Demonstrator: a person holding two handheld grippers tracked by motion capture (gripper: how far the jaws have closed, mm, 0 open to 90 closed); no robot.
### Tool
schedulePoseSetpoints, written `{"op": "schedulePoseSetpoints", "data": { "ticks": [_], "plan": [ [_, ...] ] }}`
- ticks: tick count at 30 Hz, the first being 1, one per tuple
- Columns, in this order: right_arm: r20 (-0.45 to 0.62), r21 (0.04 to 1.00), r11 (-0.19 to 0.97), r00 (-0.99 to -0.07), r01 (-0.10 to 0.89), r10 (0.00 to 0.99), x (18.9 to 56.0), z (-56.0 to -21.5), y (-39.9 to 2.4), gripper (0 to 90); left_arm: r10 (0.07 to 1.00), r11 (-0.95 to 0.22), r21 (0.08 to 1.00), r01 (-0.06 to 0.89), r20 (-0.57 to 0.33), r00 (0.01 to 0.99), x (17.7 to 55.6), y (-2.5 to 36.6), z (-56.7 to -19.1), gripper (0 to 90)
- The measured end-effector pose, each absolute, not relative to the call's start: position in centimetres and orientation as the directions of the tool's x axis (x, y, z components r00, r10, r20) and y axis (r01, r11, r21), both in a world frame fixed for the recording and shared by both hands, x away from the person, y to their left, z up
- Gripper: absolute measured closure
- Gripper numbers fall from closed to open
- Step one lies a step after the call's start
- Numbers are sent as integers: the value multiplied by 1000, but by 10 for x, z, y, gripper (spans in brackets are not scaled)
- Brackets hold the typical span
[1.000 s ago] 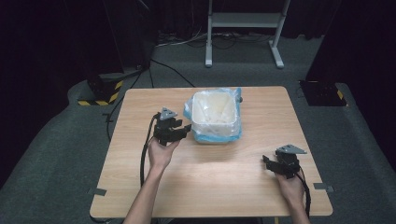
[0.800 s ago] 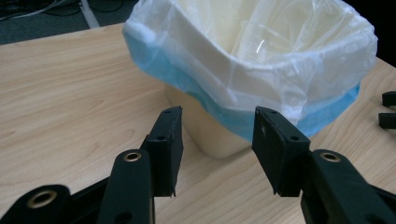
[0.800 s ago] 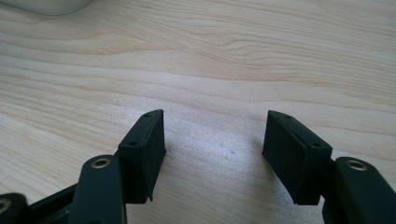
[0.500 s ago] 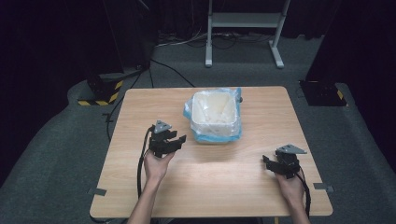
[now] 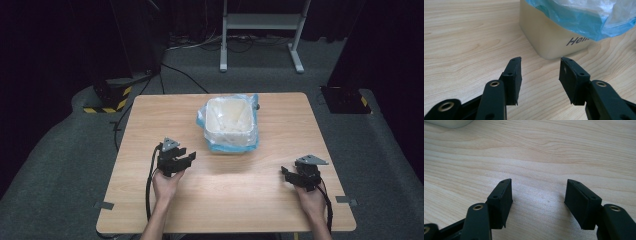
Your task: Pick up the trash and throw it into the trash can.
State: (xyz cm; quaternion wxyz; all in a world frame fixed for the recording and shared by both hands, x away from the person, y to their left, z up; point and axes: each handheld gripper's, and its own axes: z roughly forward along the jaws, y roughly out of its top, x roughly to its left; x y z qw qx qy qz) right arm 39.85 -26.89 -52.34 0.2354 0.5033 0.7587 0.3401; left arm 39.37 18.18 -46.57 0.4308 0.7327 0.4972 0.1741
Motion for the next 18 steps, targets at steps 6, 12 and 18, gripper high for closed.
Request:
{"op": "schedulePoseSetpoints", "data": {
  "ticks": [6, 12, 18],
  "plan": [
    [-15, 753, 262, -382, 604, 924, 399, -523, -269, 382, 886, -131, 797, 589, -172, 431, 391, 185, -473, 520],
    [-16, 754, 263, -384, 602, 923, 399, -523, -269, 382, 895, -176, 785, 594, -124, 429, 390, 183, -474, 506],
    [-15, 753, 262, -383, 604, 924, 399, -523, -269, 382, 901, -170, 779, 603, -124, 415, 388, 184, -482, 506]
  ]
}}
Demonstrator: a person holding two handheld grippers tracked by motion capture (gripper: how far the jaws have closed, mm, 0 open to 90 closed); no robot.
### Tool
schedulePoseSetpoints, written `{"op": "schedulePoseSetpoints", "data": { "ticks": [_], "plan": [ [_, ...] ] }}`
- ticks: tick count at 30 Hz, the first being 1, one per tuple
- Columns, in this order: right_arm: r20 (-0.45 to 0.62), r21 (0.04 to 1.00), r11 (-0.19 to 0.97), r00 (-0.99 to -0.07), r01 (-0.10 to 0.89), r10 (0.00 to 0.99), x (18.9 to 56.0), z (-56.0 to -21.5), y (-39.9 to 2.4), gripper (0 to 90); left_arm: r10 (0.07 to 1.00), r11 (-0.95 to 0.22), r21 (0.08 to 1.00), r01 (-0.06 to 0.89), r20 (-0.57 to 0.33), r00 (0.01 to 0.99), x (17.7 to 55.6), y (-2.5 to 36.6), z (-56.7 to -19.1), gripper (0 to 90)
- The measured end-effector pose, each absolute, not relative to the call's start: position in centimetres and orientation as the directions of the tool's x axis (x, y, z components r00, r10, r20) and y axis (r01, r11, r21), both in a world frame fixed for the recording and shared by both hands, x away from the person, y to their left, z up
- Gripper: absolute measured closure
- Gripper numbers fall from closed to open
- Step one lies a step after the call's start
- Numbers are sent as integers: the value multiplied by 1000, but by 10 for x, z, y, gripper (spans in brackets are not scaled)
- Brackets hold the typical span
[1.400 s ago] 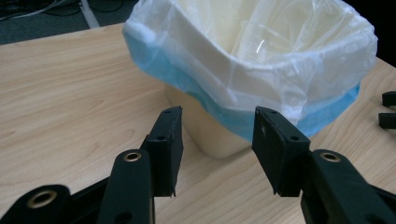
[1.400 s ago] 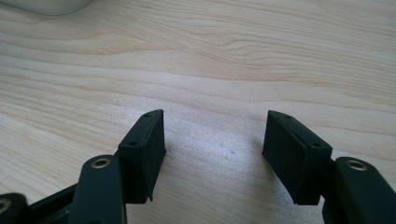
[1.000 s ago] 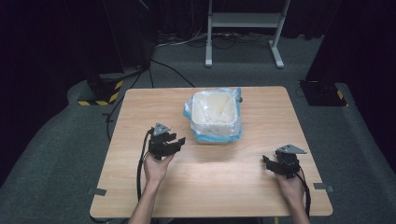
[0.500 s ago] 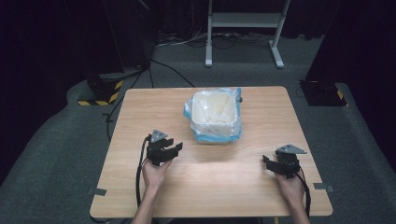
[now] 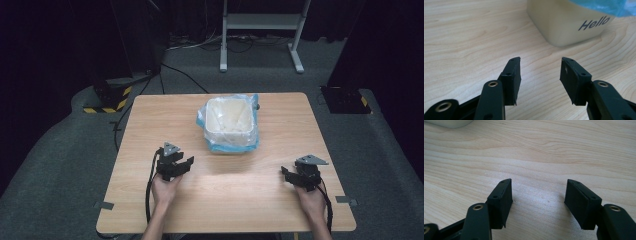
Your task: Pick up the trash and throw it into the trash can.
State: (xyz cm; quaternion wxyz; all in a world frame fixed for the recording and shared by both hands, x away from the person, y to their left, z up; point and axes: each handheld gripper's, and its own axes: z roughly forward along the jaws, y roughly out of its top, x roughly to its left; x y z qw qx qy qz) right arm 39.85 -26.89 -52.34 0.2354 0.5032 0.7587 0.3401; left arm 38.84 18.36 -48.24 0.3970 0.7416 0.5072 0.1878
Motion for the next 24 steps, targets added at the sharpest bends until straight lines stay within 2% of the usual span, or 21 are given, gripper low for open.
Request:
{"op": "schedulePoseSetpoints", "data": {
  "ticks": [15, 24],
  "plan": [
    [-16, 754, 263, -384, 602, 923, 399, -523, -269, 382, 921, -147, 764, 629, -126, 368, 384, 195, -499, 493],
    [-15, 753, 262, -383, 603, 924, 399, -523, -269, 382, 931, -185, 751, 633, -73, 358, 388, 193, -505, 480]
  ]
}}
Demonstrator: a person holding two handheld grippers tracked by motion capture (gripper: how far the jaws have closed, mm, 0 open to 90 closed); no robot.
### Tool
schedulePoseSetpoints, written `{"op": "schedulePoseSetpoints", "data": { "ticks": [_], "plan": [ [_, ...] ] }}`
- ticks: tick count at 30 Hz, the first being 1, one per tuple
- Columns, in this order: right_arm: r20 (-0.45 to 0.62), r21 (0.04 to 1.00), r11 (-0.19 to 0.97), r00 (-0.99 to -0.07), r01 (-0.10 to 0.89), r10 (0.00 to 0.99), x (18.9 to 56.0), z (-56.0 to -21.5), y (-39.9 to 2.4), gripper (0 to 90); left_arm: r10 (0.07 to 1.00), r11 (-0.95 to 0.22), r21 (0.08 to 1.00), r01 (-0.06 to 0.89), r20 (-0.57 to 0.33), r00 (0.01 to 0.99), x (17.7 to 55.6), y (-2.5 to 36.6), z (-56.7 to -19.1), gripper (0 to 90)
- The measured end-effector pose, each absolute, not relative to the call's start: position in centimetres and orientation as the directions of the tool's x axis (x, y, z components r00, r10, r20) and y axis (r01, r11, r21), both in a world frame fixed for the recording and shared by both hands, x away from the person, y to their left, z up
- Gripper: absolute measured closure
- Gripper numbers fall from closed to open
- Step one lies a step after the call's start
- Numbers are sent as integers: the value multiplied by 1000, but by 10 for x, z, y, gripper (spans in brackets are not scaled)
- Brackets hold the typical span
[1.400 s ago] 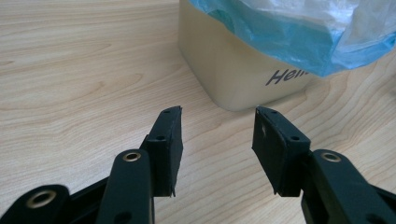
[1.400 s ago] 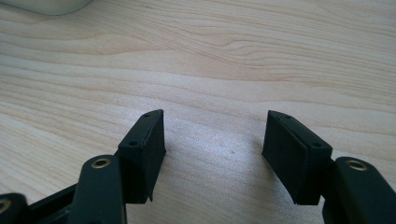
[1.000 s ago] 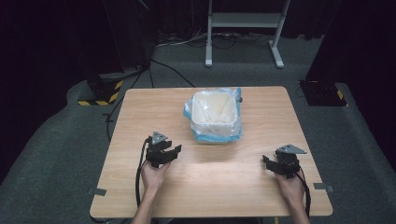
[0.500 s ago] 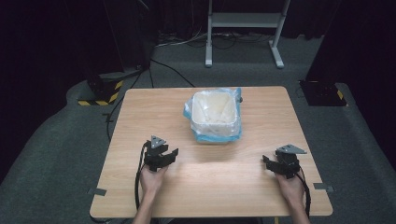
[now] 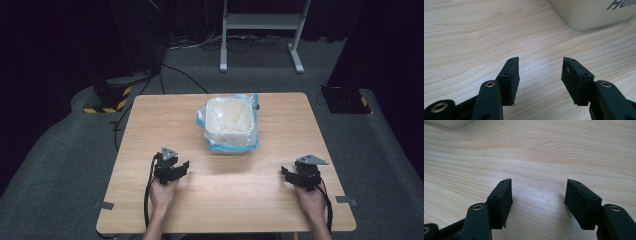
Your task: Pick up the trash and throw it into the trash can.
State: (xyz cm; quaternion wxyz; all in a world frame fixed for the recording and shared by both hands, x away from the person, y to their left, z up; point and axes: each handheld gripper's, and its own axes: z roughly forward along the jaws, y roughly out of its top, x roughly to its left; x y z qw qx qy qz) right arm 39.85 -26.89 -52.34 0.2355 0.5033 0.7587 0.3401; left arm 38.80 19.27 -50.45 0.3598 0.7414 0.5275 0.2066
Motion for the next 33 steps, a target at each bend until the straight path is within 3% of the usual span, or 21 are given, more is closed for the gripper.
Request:
{"op": "schedulePoseSetpoints", "data": {
  "ticks": [33],
  "plan": [
    [-15, 754, 263, -384, 602, 923, 399, -523, -269, 382, 957, -138, 761, 634, -63, 284, 407, 202, -526, 435]
  ]
}}
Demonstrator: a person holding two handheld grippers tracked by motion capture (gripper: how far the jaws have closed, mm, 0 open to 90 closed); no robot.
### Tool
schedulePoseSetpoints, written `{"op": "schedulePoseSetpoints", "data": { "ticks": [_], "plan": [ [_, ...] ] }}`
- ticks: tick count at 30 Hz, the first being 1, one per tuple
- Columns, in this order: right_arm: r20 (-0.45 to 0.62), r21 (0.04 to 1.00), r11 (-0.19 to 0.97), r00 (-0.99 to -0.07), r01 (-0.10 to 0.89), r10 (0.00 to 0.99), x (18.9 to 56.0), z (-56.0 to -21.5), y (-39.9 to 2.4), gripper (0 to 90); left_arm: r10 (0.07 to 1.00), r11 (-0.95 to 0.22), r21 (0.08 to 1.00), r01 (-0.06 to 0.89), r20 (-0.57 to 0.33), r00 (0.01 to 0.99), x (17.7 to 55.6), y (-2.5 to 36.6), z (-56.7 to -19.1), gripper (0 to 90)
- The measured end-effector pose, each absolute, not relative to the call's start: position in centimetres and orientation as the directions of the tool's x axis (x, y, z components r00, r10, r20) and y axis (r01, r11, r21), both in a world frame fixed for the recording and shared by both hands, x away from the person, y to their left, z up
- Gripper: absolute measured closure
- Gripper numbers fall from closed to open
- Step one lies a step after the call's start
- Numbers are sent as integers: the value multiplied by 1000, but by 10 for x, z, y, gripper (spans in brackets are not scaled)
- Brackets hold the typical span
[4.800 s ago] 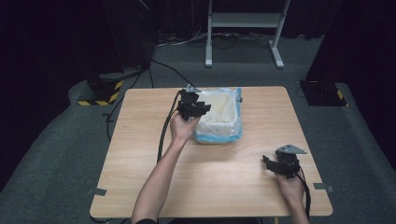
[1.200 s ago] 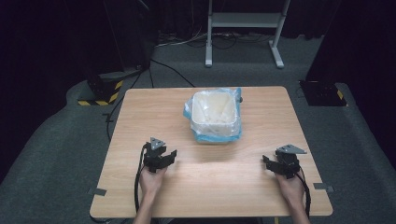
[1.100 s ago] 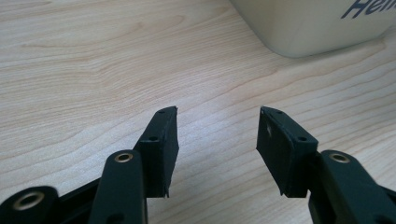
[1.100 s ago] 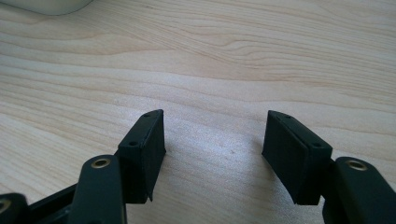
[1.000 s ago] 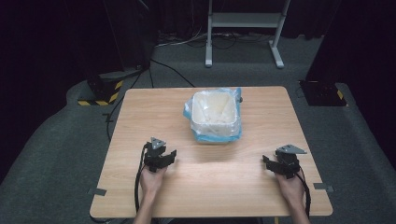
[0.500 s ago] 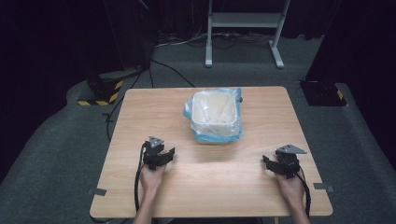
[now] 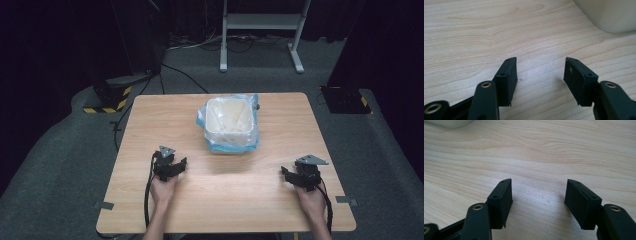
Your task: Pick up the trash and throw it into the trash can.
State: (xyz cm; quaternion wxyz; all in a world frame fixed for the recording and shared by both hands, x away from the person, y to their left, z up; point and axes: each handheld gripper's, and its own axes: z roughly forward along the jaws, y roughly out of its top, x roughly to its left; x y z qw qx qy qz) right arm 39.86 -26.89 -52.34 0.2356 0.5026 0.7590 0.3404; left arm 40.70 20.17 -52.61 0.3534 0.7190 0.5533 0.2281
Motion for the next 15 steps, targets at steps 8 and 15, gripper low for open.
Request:
{"op": "schedulePoseSetpoints", "data": {
  "ticks": [8, 15],
  "plan": [
    [-16, 754, 263, -384, 602, 923, 399, -523, -269, 382, 960, -177, 752, 634, -11, 281, 407, 196, -527, 357],
    [-16, 754, 263, -384, 602, 923, 399, -523, -269, 382, 960, -186, 750, 634, 0, 281, 407, 194, -527, 348]
  ]
}}
